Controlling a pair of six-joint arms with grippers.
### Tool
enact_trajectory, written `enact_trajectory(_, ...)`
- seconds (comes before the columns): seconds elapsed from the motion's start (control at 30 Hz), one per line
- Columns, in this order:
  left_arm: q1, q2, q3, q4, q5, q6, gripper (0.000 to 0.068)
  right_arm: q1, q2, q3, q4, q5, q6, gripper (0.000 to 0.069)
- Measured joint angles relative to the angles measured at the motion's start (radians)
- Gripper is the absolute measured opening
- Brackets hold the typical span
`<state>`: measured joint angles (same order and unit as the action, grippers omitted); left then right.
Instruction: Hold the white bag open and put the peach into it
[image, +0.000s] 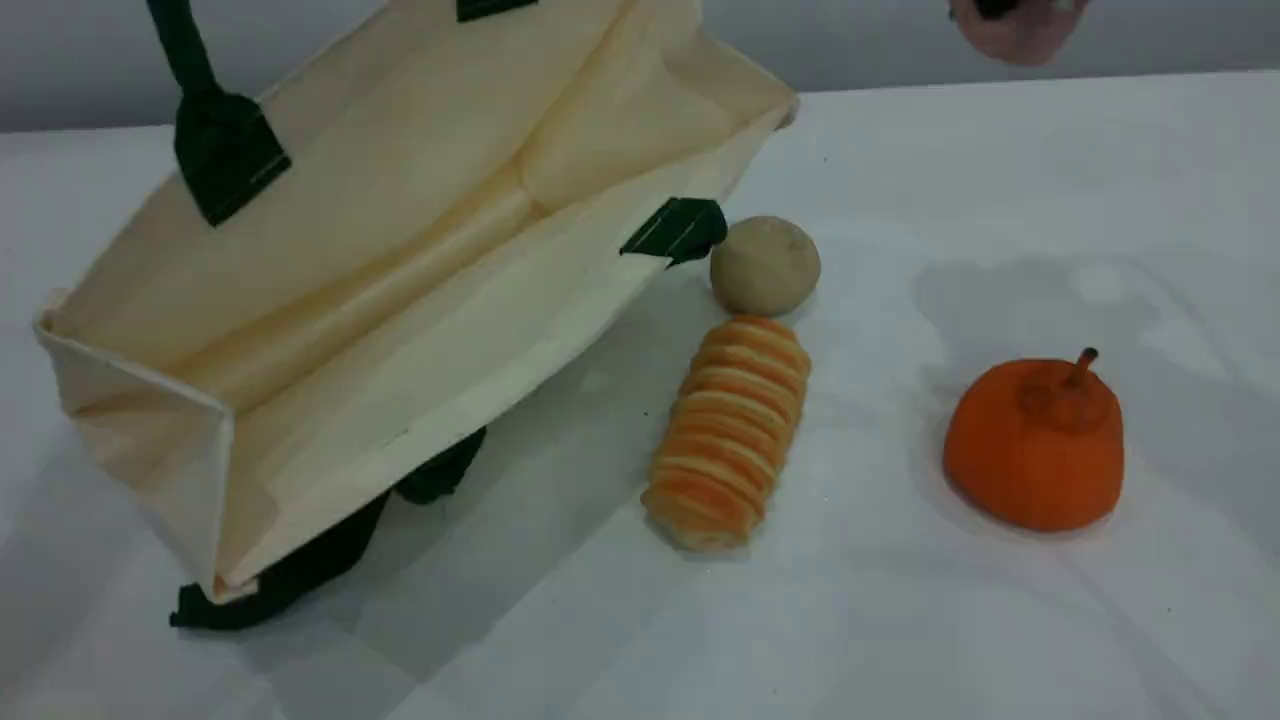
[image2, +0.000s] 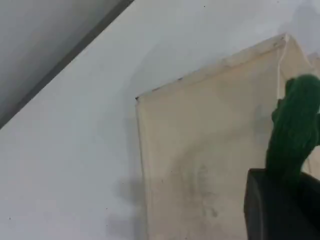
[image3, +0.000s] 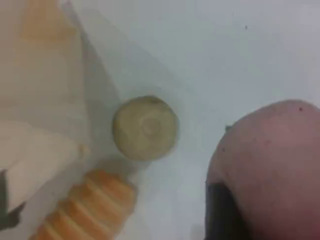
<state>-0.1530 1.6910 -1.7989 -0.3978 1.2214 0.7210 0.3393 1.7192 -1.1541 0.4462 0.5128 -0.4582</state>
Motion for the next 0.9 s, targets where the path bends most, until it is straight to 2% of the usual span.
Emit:
enact_trajectory(0.37,0.000,0.000,0.000,0.000,0.000,0.000,0.0092,0.000,-0.141,0.119,0.011,-0.009,0.016,0.0354)
enact_trajectory(0.6,0.000,0.000,0.000,0.000,0.000,0.000,0.0092,0.004,-0.202,0.212,0.028,-0.064,0.015,0.0352)
enact_trajectory(0.73,0.000,0.000,0.000,-0.001,0.000,0.000,0.0092,0.055,-0.245,0.290,0.046,-0.131,0.013,0.0352)
enact_trajectory(0.9,0.000,0.000,0.000,-0.004,0.000,0.001,0.0092,0.181,-0.261,0.371,0.069,-0.219,0.010,0.0351)
